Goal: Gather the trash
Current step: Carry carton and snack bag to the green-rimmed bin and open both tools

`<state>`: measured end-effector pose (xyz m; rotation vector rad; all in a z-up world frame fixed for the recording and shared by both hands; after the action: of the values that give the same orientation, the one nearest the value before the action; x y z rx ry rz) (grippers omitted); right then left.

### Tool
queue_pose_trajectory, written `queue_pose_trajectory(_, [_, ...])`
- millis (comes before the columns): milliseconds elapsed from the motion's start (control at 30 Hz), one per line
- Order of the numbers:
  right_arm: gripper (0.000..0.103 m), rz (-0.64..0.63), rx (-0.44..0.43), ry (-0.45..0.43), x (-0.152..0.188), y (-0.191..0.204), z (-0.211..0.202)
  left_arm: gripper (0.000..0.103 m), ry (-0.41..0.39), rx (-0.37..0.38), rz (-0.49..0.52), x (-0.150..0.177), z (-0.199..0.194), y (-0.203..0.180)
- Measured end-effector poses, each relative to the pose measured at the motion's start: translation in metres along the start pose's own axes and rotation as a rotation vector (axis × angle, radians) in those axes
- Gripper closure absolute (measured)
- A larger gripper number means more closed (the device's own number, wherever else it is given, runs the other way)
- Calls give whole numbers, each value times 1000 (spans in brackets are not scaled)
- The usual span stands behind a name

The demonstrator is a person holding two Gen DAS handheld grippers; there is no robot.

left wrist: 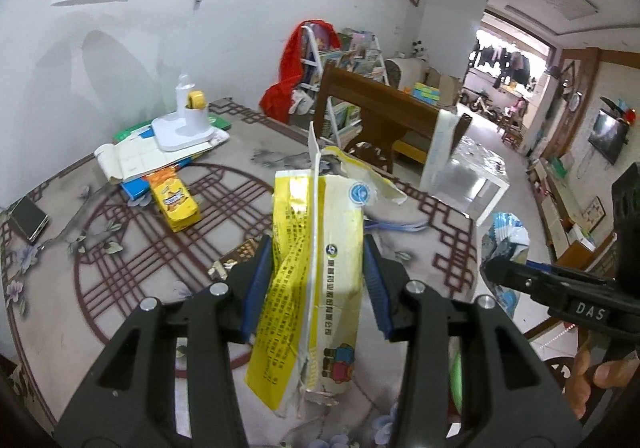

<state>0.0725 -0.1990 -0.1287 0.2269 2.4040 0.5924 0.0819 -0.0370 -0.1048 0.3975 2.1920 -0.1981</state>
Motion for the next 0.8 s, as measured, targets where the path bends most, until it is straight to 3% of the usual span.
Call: queue_pose_trajectory(800, [67, 94, 38, -22, 17, -30, -22, 60, 23, 59, 48, 8, -4, -33])
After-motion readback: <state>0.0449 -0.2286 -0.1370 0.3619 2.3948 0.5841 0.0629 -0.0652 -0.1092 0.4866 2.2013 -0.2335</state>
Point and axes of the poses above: each gripper's, at about its wrist camera, not at the fingertips, and z roughly the way its jaws point, y to its left, x to its underside, the point moved 7 cm from there along z, roughly the way its jaws point, and after that the axes turned 12 degrees about z, right-handed, at the moved point
